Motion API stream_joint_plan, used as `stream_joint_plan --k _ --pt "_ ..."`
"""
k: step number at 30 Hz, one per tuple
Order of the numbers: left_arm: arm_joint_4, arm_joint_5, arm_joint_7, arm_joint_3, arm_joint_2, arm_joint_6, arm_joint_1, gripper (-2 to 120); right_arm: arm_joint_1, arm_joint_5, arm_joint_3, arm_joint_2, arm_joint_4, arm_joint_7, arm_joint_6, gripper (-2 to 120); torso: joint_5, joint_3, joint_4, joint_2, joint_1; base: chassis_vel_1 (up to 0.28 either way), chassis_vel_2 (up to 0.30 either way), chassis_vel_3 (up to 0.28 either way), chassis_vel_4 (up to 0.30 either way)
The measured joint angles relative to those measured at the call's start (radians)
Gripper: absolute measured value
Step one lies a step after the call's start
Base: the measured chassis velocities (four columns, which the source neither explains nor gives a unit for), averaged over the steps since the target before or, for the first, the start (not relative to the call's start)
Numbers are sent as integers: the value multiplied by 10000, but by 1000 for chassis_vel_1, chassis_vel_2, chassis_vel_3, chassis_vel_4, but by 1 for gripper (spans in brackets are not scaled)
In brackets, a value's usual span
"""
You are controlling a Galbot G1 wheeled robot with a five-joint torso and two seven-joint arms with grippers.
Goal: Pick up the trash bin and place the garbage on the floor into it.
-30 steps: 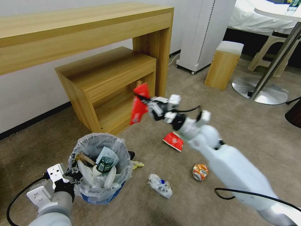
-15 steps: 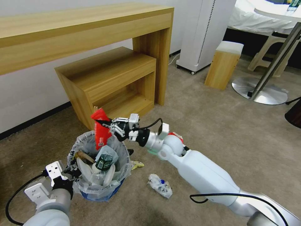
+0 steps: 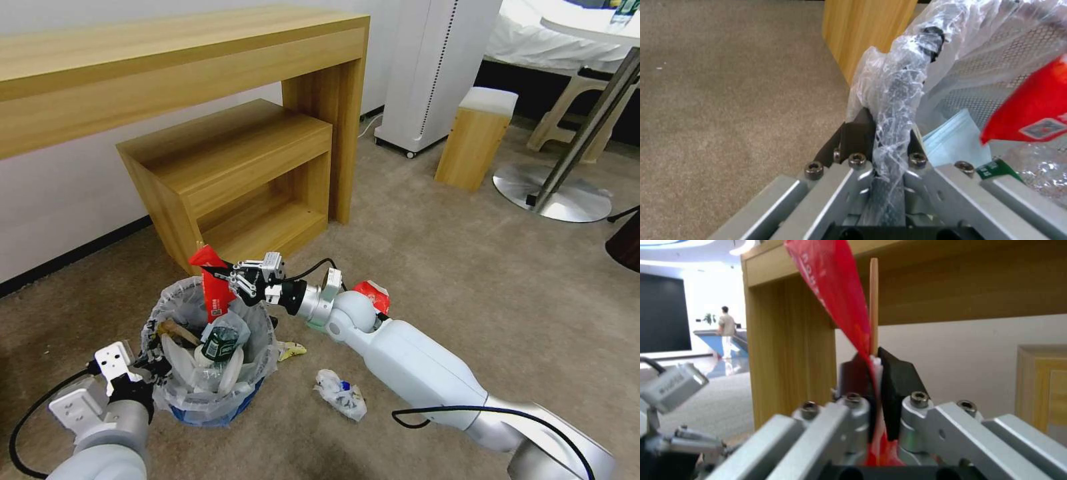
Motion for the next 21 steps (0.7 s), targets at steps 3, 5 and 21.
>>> stream_joint_plan --k 3,5,21 --pt "-54 18 5 18 -23 0 47 1 -123 -272 43 7 -150 43 7 25 0 0 -1 0 -1 0 0 0 0" --pt "-88 19 5 -14 -12 0 66 1 -147 -455 75 -29 -151 21 8 30 0 0 0 0 0 0 0 0 0" --pt "-366 58 -3 -153 -21 -9 256 1 -424 -809 707 -1303 1013 57 -82 89 2 0 3 0 0 0 0 0 0"
